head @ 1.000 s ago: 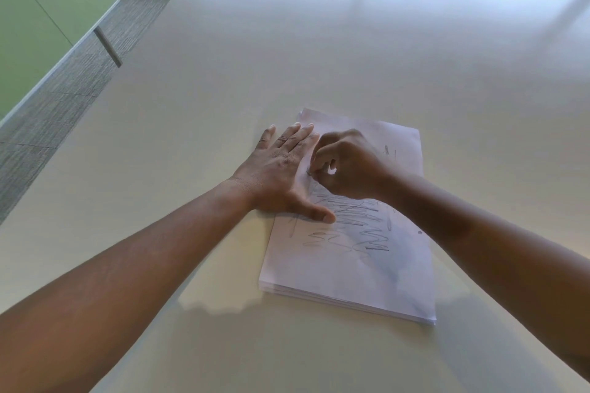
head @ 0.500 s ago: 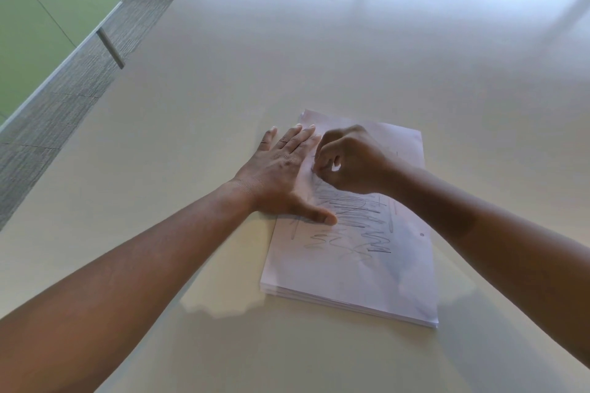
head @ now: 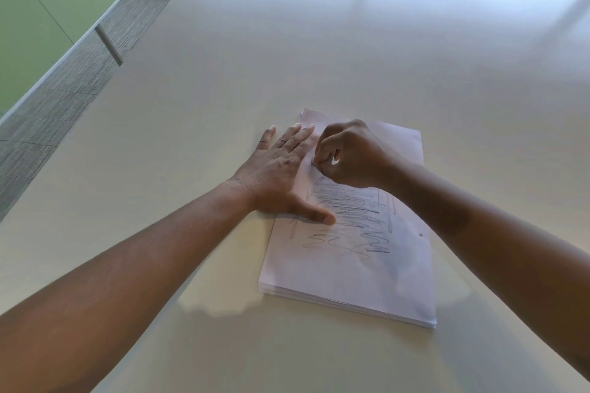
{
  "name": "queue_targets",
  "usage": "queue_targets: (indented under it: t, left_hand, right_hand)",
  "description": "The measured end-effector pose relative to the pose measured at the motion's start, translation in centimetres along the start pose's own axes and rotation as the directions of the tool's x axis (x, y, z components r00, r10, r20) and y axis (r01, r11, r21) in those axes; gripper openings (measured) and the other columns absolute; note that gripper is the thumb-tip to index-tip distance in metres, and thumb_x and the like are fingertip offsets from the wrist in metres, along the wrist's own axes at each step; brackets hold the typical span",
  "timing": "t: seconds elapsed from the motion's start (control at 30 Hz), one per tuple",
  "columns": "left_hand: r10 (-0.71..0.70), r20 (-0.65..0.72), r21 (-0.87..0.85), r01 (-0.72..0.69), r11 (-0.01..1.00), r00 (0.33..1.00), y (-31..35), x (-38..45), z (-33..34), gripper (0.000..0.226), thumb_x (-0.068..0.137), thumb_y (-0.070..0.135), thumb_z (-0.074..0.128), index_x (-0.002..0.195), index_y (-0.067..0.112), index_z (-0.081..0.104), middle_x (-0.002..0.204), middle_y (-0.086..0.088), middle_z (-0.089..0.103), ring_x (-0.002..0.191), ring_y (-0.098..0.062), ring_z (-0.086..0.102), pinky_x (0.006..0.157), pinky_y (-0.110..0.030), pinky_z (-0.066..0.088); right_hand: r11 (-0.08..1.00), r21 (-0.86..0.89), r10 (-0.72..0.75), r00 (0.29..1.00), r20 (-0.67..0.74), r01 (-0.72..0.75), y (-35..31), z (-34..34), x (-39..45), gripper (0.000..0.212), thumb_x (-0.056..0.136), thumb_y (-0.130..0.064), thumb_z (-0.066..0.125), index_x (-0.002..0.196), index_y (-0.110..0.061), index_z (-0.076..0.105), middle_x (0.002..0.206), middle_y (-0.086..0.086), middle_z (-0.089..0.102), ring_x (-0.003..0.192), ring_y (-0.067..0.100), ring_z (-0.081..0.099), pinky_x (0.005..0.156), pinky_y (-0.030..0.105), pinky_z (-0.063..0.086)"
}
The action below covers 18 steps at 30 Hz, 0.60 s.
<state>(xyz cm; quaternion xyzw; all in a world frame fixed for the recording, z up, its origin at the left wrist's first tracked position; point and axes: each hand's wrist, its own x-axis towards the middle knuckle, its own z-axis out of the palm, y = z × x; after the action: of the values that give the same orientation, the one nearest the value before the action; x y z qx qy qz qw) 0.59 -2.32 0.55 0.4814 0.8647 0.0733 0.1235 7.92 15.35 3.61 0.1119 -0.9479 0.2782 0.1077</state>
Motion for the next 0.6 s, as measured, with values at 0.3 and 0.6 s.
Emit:
queue_targets:
  t: [0.3,0.6]
  left_hand:
    - [0.001,0.016,0.007,-0.001,1.0,1.0,0.2,0.0,-0.2,0.161,0.04,0.113,0.029,0.164,0.017,-0.008,0.172,0.003,-0.014,0.155,-0.01,-0.022,0.126,-0.05,-0.013]
    - [0.01,0.006,0.014,-0.01,1.0,1.0,-0.1,0.0,0.0,0.158,0.045,0.111,0.036,0.164,0.018,-0.009,0.172,0.003,-0.013,0.155,-0.009,-0.023,0.126,-0.05,-0.012]
  right_hand:
    - [0.998,0.035,-0.054,0.996,0.07,0.051,-0.2,-0.3,-1.2,0.014,0.07,-0.001,0.076,0.07,-0.014,0.078,0.074,-0.001,0.071,0.058,0.004,0.06,0.06,0.02,0.053]
    - [1.0,0.019,-0.01,1.0,-0.022,0.01,-0.3,0.3,-0.3,0.011,0.072,-0.002,0.077,0.071,-0.013,0.079,0.076,0.002,0.071,0.059,0.011,0.062,0.061,0.028,0.055]
